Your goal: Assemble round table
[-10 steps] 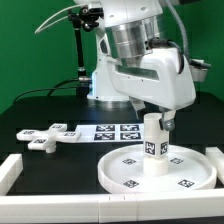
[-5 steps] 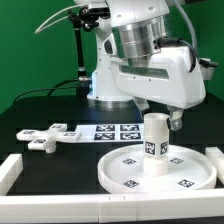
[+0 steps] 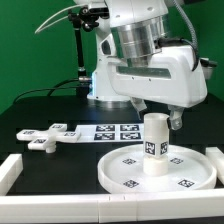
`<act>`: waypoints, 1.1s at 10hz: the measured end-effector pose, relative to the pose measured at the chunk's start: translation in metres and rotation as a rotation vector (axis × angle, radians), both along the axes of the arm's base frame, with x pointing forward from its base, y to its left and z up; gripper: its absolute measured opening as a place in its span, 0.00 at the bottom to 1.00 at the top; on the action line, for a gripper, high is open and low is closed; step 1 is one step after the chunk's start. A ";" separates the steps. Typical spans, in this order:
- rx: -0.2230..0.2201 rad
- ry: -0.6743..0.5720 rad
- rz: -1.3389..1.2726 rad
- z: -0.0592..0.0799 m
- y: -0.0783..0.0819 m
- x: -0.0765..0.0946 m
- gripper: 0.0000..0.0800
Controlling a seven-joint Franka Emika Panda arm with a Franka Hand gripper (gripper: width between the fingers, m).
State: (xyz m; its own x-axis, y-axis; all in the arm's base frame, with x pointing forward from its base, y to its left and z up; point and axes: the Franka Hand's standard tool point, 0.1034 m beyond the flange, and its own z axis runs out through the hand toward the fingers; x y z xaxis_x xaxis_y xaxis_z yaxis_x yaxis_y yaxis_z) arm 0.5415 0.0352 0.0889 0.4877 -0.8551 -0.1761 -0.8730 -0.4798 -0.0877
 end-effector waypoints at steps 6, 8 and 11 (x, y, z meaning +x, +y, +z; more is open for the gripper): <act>-0.002 -0.049 0.253 0.005 0.004 0.005 0.81; 0.000 -0.083 0.429 0.005 0.003 0.005 0.81; -0.003 -0.126 0.642 0.004 0.003 0.005 0.81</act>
Offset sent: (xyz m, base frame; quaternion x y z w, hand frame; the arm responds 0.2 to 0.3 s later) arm 0.0000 0.0000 0.0000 0.0000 0.0000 -0.0650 0.9979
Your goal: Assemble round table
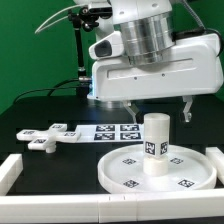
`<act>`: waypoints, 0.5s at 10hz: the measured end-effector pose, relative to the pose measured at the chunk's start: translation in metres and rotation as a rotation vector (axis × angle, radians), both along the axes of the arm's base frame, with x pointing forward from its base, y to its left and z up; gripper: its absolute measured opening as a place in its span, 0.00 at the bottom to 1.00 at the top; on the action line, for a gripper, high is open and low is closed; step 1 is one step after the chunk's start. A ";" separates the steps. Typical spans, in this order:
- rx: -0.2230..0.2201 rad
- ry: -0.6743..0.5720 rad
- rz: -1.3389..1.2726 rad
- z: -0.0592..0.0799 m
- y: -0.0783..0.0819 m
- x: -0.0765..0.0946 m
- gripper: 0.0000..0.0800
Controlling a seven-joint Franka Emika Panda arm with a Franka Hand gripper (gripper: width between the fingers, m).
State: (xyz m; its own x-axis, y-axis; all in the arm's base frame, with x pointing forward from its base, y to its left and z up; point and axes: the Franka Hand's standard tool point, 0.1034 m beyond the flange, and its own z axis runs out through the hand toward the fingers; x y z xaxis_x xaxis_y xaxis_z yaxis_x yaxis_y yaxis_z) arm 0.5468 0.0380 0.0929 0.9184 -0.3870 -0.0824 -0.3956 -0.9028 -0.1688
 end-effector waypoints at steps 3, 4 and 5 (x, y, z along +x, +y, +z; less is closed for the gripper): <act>-0.046 -0.083 0.377 -0.002 -0.006 0.002 0.81; -0.063 -0.110 0.455 -0.001 -0.005 0.004 0.81; -0.076 -0.137 0.457 0.001 -0.003 0.003 0.81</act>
Offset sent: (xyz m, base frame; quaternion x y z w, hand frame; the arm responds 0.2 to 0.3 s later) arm -0.0009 -0.0047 0.0060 -0.0396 0.0383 -0.3023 0.9516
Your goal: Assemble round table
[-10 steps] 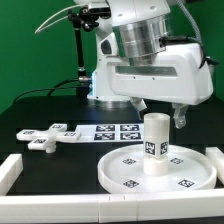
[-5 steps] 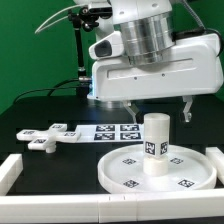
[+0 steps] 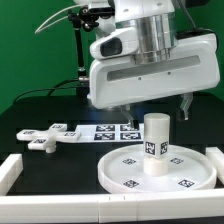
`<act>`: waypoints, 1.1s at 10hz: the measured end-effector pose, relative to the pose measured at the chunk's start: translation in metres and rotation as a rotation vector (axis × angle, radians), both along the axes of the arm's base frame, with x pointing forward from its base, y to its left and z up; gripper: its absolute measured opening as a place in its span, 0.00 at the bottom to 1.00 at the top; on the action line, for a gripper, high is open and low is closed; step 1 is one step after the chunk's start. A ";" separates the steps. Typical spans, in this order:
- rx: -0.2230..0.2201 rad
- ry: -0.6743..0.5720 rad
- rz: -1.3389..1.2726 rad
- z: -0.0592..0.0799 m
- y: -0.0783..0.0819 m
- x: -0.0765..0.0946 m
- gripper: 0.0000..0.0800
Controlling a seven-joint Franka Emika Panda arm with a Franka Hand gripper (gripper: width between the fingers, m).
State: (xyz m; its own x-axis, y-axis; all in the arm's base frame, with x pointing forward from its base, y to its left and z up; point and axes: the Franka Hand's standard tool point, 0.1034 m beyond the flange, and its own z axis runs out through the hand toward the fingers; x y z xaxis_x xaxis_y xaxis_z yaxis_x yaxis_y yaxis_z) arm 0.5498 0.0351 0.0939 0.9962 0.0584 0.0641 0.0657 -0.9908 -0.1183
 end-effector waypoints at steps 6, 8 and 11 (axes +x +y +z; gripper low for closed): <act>-0.063 -0.067 0.505 -0.007 0.001 -0.005 0.81; -0.083 -0.081 0.682 -0.007 0.001 -0.006 0.81; -0.128 -0.102 0.956 -0.008 0.003 -0.005 0.81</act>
Offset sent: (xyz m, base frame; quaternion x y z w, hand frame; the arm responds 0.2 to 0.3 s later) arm 0.0000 0.0000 0.0000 0.0000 0.0000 -0.1938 0.9810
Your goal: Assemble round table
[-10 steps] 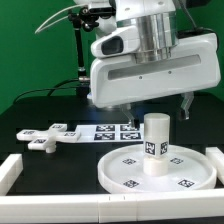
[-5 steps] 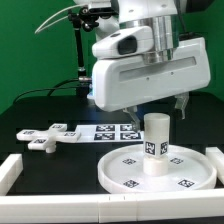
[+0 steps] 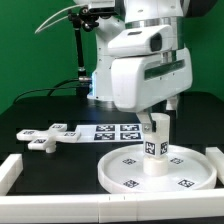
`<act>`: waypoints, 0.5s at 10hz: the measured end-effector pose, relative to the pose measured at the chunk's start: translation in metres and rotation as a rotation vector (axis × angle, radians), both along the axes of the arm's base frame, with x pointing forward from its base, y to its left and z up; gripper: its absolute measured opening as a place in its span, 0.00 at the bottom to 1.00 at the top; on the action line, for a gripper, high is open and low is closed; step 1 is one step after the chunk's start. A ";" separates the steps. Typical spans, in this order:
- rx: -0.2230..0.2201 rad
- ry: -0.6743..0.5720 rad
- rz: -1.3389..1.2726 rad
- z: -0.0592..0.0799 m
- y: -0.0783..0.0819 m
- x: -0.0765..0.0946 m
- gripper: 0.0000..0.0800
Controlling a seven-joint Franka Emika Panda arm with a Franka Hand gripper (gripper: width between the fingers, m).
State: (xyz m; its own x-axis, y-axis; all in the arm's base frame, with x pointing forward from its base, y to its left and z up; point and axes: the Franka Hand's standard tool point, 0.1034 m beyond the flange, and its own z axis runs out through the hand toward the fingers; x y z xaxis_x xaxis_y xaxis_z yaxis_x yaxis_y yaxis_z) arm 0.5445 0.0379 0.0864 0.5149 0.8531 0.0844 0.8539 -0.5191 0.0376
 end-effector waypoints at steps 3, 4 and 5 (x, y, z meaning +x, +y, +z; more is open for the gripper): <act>-0.049 -0.001 0.216 -0.004 0.002 -0.001 0.81; -0.053 -0.002 0.245 -0.004 0.002 -0.001 0.81; -0.065 -0.004 0.320 -0.004 0.000 -0.001 0.81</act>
Offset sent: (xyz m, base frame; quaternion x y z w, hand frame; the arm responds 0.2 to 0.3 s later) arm 0.0031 0.0047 -0.0017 0.0032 -0.0212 -0.1660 0.9859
